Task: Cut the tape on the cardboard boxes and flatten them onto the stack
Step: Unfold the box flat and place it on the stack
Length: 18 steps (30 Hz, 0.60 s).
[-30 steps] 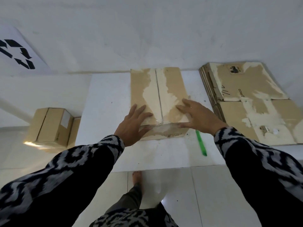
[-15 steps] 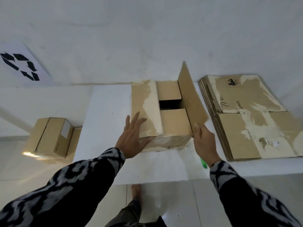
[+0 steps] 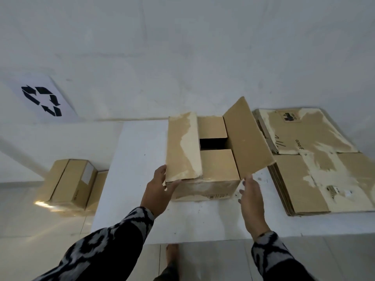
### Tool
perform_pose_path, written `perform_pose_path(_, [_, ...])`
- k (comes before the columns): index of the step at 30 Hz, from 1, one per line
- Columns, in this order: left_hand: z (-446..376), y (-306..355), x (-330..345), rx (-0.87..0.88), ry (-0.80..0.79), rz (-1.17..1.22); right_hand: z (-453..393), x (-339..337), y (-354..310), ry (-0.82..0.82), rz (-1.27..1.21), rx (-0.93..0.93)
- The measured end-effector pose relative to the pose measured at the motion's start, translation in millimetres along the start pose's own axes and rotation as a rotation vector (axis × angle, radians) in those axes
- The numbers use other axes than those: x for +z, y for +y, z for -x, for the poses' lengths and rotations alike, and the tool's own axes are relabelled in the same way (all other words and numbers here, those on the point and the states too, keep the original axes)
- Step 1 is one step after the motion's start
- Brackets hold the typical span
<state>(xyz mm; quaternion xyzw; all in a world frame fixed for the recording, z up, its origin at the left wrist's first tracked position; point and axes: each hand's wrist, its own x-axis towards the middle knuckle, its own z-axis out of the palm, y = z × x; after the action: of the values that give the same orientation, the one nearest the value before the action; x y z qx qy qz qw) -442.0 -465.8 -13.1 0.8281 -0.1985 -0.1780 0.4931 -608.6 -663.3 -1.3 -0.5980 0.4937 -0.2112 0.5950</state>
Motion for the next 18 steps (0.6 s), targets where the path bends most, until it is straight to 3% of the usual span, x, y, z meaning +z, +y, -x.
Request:
perform_pose_path(6, [-5.1,8.9,-12.7,0.113,0.204,-0.216,-18.8,22.6,2.9,0.011,0.111,-0.053])
perform_pose_path(12, [-20.7,35.6,-31.7,0.301,0.352,-0.336,-36.4,44.2,-3.6,-0.024,-0.01,0.071])
perform_pose_path(15, [-23.3,63.5,-30.8,0.439,0.414,-0.353,-40.5,38.3,-13.7,-0.164,-0.027,0.279])
perform_pose_path(18, [-23.8,88.9,-20.0,0.571,0.398,-0.404,-27.2,19.7,-30.0,-0.36,0.253,0.423])
